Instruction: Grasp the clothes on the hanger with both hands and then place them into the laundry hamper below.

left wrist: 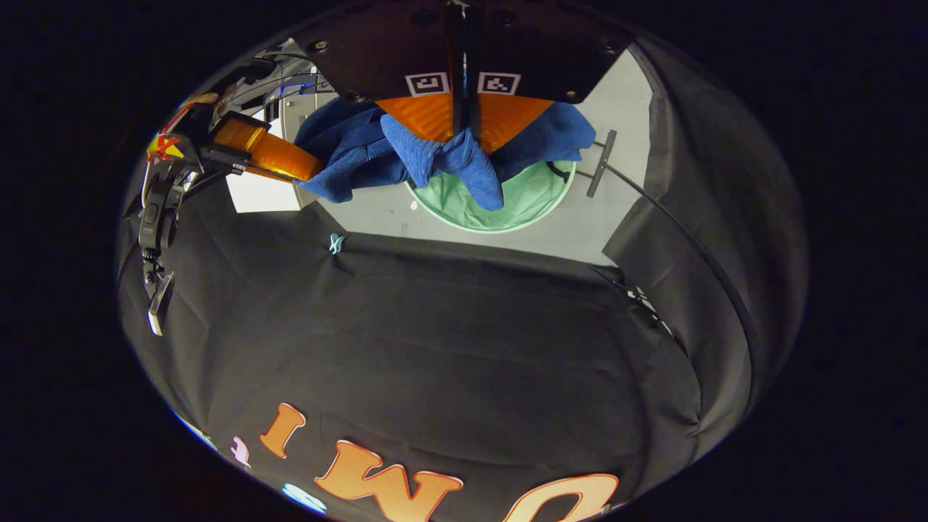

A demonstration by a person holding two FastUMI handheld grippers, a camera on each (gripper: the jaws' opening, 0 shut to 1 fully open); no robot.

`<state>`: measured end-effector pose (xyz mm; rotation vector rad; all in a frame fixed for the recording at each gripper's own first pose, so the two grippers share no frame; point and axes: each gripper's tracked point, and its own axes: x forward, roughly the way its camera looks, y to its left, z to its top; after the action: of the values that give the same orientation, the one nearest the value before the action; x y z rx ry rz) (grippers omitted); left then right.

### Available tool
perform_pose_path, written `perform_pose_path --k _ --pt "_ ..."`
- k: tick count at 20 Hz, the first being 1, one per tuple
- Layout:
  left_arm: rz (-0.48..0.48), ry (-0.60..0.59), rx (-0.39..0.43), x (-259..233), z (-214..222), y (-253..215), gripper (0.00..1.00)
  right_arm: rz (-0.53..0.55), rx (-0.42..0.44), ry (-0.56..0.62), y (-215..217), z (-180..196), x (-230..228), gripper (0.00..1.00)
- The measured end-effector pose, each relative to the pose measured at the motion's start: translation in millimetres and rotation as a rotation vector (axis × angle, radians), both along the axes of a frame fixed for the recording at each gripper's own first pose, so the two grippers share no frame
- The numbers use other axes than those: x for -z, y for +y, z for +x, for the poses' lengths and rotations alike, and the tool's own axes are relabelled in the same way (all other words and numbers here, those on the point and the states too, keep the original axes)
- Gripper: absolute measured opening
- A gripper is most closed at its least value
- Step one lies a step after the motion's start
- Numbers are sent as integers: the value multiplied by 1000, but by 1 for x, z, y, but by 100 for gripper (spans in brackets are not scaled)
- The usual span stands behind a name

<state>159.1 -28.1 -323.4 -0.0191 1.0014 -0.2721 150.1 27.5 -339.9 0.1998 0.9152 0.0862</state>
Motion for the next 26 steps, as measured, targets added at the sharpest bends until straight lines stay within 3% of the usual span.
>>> perform_pose_path --k 8,13,15,17,18,19,20,21,22,23,24,26 --pt "82 128 -22 47 -14 21 2 -91 -21 147 0 -9 56 8" --pt "173 153 -3 47 -20 34 5 -112 -3 183 -7 -15 69 9" --pt "180 161 -5 45 -23 33 12 -101 4 202 -4 -19 71 8" --pt "169 165 -20 43 -24 31 19 -102 11 204 -6 -20 67 15" --pt "163 167 -25 41 -25 30 32 -90 9 206 -2 -20 69 15" --pt "167 168 -31 39 -26 31 36 -91 9 208 -1 -22 70 29" --pt "171 167 -34 39 -27 33 52 -95 9 207 -2 -22 70 31" --pt "175 163 -39 38 -27 34 64 -105 9 205 -4 -23 70 43" --pt "178 159 -44 36 -28 36 66 -99 6 205 -5 -32 66 31" --pt "178 156 -48 36 -32 35 66 -101 8 202 -7 -38 64 55" --pt "177 153 -55 34 -32 35 70 -102 9 198 -11 -42 64 47" --pt "175 142 -69 31 -34 34 79 -102 19 183 -14 -44 58 66"
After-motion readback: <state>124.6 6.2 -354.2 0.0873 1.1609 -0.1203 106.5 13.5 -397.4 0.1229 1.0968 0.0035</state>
